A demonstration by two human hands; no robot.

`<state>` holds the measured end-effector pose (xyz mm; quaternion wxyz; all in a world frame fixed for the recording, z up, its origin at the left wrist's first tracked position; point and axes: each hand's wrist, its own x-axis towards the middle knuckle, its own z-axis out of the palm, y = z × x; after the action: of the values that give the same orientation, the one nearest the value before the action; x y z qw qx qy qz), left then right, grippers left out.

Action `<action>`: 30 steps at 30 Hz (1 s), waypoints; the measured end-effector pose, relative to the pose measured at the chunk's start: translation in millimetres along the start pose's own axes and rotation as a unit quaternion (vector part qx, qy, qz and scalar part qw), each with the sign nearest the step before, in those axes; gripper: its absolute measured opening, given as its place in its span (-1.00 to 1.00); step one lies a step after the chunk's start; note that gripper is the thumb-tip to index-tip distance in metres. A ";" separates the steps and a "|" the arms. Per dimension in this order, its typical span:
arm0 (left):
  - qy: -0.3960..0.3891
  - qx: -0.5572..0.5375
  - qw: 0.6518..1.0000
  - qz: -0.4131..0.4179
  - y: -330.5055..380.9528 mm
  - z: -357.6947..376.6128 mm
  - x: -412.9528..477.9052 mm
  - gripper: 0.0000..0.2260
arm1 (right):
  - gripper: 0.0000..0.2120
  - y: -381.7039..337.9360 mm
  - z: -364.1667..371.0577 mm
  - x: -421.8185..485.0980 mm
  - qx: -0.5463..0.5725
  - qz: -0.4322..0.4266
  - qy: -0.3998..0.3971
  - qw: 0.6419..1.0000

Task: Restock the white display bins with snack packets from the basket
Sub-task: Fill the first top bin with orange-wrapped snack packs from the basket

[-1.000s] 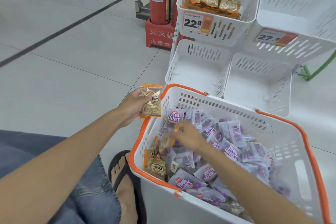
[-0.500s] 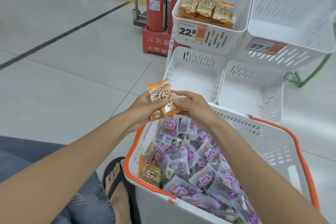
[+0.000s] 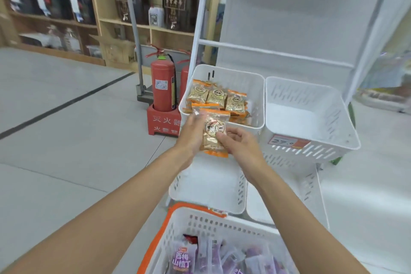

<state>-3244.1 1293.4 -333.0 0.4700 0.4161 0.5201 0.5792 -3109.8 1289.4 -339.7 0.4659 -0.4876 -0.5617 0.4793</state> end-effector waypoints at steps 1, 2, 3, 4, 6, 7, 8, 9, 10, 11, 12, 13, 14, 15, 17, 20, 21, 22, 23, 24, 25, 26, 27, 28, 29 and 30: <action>0.003 -0.009 1.000 0.012 6.4 1.2 18.8 -0.69 | -0.69 -7.4 -3.0 14.9 0.000 -0.008 0.023 1.000; 0.014 -0.004 0.999 0.031 14.0 1.2 38.0 -0.75 | -0.70 -14.8 -6.9 32.0 0.002 -0.015 0.044 0.999; 0.035 0.021 0.998 0.051 19.4 -1.2 59.3 -0.76 | -0.71 -21.4 -10.9 49.8 0.002 -0.019 0.066 0.998; 0.053 0.049 0.995 0.062 24.4 -4.4 79.7 -0.74 | -0.71 -26.7 -15.2 68.2 0.000 -0.022 0.086 0.996; 0.065 0.102 0.990 0.077 29.7 -11.9 118.5 -0.68 | -0.65 -33.2 -20.3 105.9 -0.031 -0.023 0.113 0.993; 0.058 0.115 0.988 0.082 32.7 -12.9 133.4 -0.67 | -0.62 -35.2 -19.9 122.8 -0.053 -0.024 0.120 0.991; 0.052 0.126 0.987 0.084 30.1 -13.4 151.5 -0.66 | -0.60 -34.8 -17.5 139.2 -0.077 -0.026 0.122 0.989; 0.043 0.171 0.980 0.092 27.6 -12.6 164.0 -0.64 | -0.61 -33.6 -13.5 153.3 -0.103 -0.029 0.117 0.987; 0.037 0.254 0.960 0.112 23.8 -12.5 174.1 -0.60 | -0.63 -30.7 -9.1 164.8 -0.142 -0.039 0.104 0.984; 0.037 0.348 0.928 0.130 20.0 -12.8 180.7 -0.53 | -0.62 -26.6 -5.3 173.1 -0.186 -0.051 0.085 0.978; 0.056 0.423 0.890 0.163 16.1 -14.8 185.9 -0.46 | -0.55 -21.7 -2.8 178.8 -0.223 -0.066 0.065 0.970; 0.067 0.458 0.865 0.197 13.9 -17.9 187.1 -0.39 | -0.42 -17.0 -1.7 181.9 -0.247 -0.079 0.046 0.965; 0.064 0.472 0.849 0.226 11.5 -22.7 187.5 -0.36 | -0.32 -12.5 -2.5 182.9 -0.262 -0.092 0.029 0.960; 0.050 0.480 0.840 0.250 9.7 -28.2 186.9 -0.35 | -0.26 -8.7 -3.8 182.3 -0.275 -0.112 0.014 0.955; -0.017 0.524 0.812 0.255 5.0 -39.8 187.9 -0.36 | -0.31 -3.8 -5.9 179.4 -0.316 -0.154 -0.025 0.936; -0.071 0.557 0.797 0.225 4.1 -49.0 191.2 -0.33 | -0.43 1.4 -7.0 183.8 -0.379 -0.184 -0.017 0.907; -0.069 0.560 0.794 0.224 5.5 -50.9 194.4 -0.32 | -0.45 2.5 -6.7 185.5 -0.377 -0.184 0.002 0.908; -0.071 0.566 0.790 0.223 7.5 -52.1 197.6 -0.32 | -0.45 3.2 -6.2 186.2 -0.372 -0.183 0.018 0.910; -0.081 0.575 0.783 0.221 9.0 -52.6 200.7 -0.32 | -0.45 3.2 -5.4 186.1 -0.375 -0.183 0.025 0.909; -0.097 0.586 0.774 0.218 9.0 -52.1 203.7 -0.32 | -0.44 3.8 -4.7 185.8 -0.384 -0.183 0.022 0.905; -0.112 0.598 0.763 0.216 8.9 -50.6 204.7 -0.33 | -0.43 5.2 -4.1 186.0 -0.397 -0.182 0.014 0.899; -0.125 0.608 0.755 0.213 9.5 -48.9 203.7 -0.34 | -0.43 6.7 -3.9 186.2 -0.408 -0.181 0.008 0.895; -0.133 0.611 0.753 0.205 9.7 -48.1 202.5 -0.36 | -0.43 7.8 -4.0 186.5 -0.414 -0.181 0.007 0.892; -0.135 0.608 0.758 0.195 9.9 -47.7 201.3 -0.38 | -0.43 8.8 -4.7 187.5 -0.418 -0.181 0.008 0.890; -0.133 0.603 0.765 0.186 9.6 -48.2 200.0 -0.38 | -0.43 9.6 -5.6 188.2 -0.423 -0.184 0.009 0.887; -0.127 0.597 0.771 0.181 9.2 -48.4 198.2 -0.37 | -0.43 9.8 -6.4 188.5 -0.426 -0.185 0.008 0.885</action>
<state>-3334.2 1476.7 -330.7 0.0749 0.7694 0.6118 0.1678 -3119.5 1478.0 -338.1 0.2976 -0.5300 -0.7884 0.0950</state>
